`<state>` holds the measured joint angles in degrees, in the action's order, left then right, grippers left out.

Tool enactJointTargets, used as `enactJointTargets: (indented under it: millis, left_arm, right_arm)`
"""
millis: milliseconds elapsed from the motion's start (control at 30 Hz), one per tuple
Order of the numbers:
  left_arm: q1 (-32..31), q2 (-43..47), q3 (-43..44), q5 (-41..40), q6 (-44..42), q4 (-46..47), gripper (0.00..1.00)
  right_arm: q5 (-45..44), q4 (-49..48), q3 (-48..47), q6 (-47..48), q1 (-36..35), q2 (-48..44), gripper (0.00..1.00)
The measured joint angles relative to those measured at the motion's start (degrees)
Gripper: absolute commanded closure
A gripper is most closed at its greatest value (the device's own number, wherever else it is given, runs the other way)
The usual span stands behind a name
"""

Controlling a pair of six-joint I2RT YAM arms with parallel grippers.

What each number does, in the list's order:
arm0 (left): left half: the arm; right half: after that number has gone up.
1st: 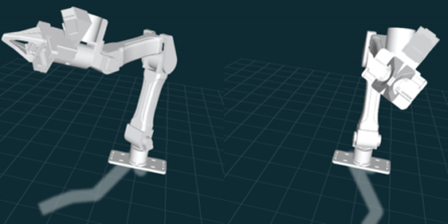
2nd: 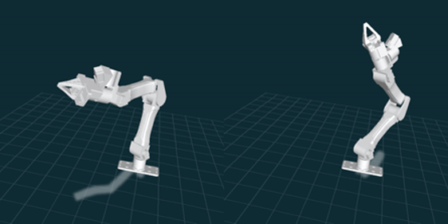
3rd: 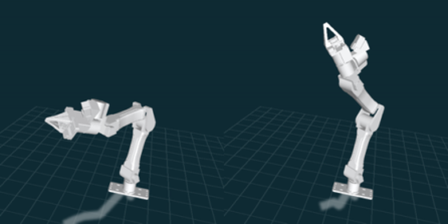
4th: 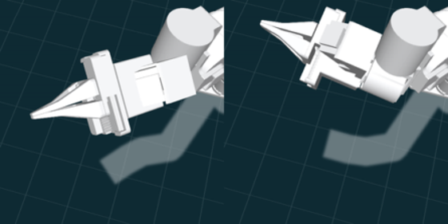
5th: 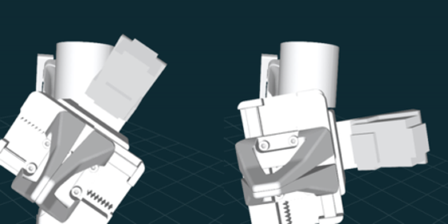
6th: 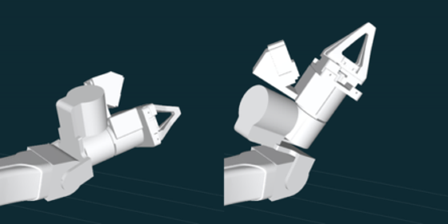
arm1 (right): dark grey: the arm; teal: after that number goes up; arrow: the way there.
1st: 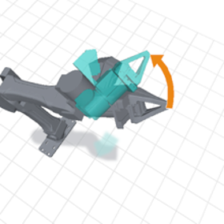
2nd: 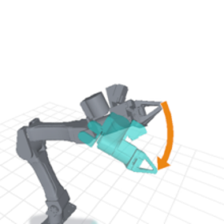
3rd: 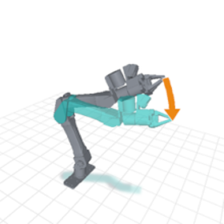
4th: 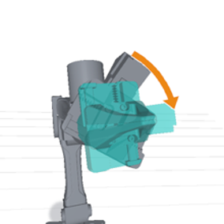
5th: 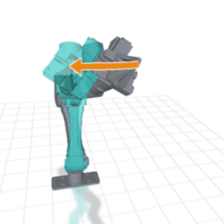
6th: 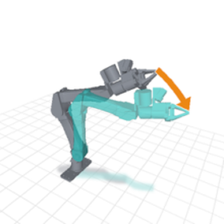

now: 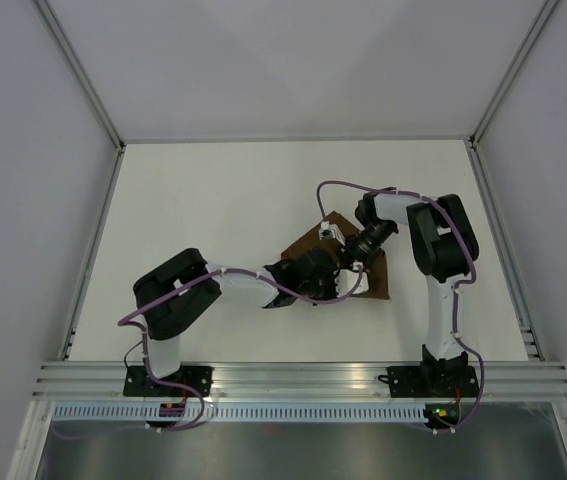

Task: Fold the napkin, place the utensils inside, and roll it up
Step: Roll the napkin at the center of the board.

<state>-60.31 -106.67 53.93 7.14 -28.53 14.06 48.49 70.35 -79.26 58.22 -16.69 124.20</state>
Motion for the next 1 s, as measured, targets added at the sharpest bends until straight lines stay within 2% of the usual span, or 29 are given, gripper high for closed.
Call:
enactJointTargets:
  millis: [67, 100, 200, 300, 500, 700, 867, 1000]
  left_arm:
    - [0.8, -0.9, 2.4, 2.3, 0.9, -3.1, 0.98]
    - [1.3, -1.6, 4.3, 3.7, 1.3, -5.3, 0.98]
    - [3.3, -4.3, 9.9, 8.7, 3.5, -11.1, 0.98]
    - [5.2, -6.1, 13.2, 13.4, 5.8, -14.6, 0.98]
    - [8.2, -7.8, 15.7, 22.7, 9.1, -19.2, 0.98]
    - [11.0, -10.2, 17.7, 32.6, 12.5, -23.0, 0.98]
    - [13.2, -16.3, 26.1, 40.5, 14.4, -31.6, 0.98]
    - [15.0, -20.1, 30.3, 46.1, 15.9, -36.0, 0.98]
  right_arm:
    - [0.1, -0.8, 0.7, -0.6, 0.4, -0.7, 0.75]
    - [0.0, -1.5, 1.3, -1.0, 0.6, -1.3, 0.67]
    - [-0.4, -5.6, 4.4, -3.8, 1.7, -5.2, 0.59]
    - [-1.1, -14.0, 8.2, -8.3, 2.8, -10.7, 0.52]
    - [-2.9, -31.9, 13.3, -18.4, 6.9, -21.6, 0.5]
    - [-4.8, -45.5, 17.5, -26.6, 12.7, -29.8, 0.49]
    - [-5.4, -49.0, 24.0, -26.6, 13.7, -38.3, 0.5]
    - [-5.5, -48.5, 27.9, -22.7, 12.7, -44.8, 0.5]
